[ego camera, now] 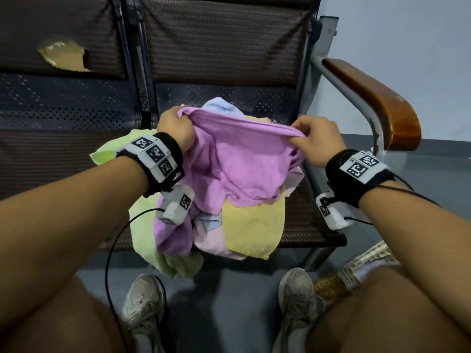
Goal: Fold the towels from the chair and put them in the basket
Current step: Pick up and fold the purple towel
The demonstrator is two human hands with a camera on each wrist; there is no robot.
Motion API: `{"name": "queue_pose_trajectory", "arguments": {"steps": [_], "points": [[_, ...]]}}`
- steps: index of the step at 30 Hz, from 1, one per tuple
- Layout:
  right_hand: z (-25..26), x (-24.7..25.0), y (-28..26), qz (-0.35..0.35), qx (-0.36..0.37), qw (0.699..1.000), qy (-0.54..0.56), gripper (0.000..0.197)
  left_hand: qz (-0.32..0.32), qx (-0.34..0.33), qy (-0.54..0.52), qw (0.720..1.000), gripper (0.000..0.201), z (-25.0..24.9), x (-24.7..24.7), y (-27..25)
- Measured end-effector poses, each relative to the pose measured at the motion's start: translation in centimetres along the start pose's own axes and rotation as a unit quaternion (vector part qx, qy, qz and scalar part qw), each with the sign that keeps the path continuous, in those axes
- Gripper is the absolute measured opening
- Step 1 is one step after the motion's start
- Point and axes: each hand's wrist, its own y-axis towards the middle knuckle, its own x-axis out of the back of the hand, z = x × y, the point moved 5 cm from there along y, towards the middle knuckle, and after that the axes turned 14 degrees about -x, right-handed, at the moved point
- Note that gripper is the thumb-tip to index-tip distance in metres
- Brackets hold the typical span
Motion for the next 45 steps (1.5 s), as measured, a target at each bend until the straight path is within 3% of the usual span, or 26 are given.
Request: {"name": "queue_pose_trajectory", "arguments": {"steps": [2,5,7,9,11,14,17,20,22,25,28,31,33,38,41,45], "points": [[0.4,0.2,0.0,-0.008,0.007,0.999,0.042,0.003,-0.008,0.009,-0.072,0.997,0.035,0.4,-0.1,-0.2],[1.6,0.3,-0.3,0.022,0.014,0.985,0.172,0.015,0.011,0.038,-0.100,0.994,0.007,0.6,-0.2,-0.6],[2.4,0.4,-0.4,0.026,0.021,0.975,0.219,0.029,0.043,0.049,-0.058,0.996,0.019,0.9,-0.3,-0.8],[3.2,0.3,-0.5,0.032,0.038,0.975,0.217,0.030,0.050,0.069,-0.004,0.996,0.034,1.1,-0.1,-1.0],[3.5,0.2,-0.6,0.046,0.061,0.981,0.176,0.021,0.022,0.101,0.005,0.995,0.043,0.9,0.5,-1.1],[2.7,-0.7,-0.7,0.070,0.068,0.995,0.011,0.037,-0.031,0.148,-0.065,0.986,0.070,0.3,1.2,-0.9],[1.4,-1.0,-0.5,0.034,0.025,0.996,-0.079,0.032,-0.021,0.190,-0.130,0.973,0.062,0.5,0.9,-0.8],[1.0,0.0,0.0,-0.019,-0.020,1.000,-0.002,0.019,0.031,0.179,-0.142,0.973,0.044,0.0,0.7,-1.1],[1.5,0.1,-0.1,-0.005,-0.014,0.997,0.072,0.014,0.034,0.164,-0.158,0.973,0.039,-0.2,0.5,-1.1],[2.9,-0.8,-1.0,0.082,0.025,0.993,0.082,0.024,0.078,0.143,-0.227,0.960,0.034,-0.9,-0.6,-1.6],[3.5,-2.2,-1.9,0.181,0.049,0.979,0.082,0.035,0.128,0.139,-0.240,0.952,0.015,-1.6,-1.1,-2.2],[4.0,-2.4,-2.5,0.219,0.066,0.969,0.093,0.054,0.102,0.149,-0.255,0.950,0.020,-1.7,-0.5,-1.7],[4.4,-2.2,-2.8,0.237,0.082,0.962,0.109,0.057,0.085,0.134,-0.284,0.946,0.020,-1.9,-0.1,-1.3],[5.5,-2.8,-4.2,0.278,0.148,0.947,0.055,0.019,0.059,0.128,-0.330,0.933,0.009,-2.3,0.7,-0.8],[5.7,-4.1,-4.4,0.271,0.154,0.949,-0.050,0.050,0.043,0.135,-0.348,0.927,0.011,-3.3,0.8,-1.0],[6.2,-5.3,-4.3,0.220,0.095,0.964,-0.119,0.051,0.018,0.112,-0.330,0.937,0.021,-4.9,0.7,-1.8]]}}
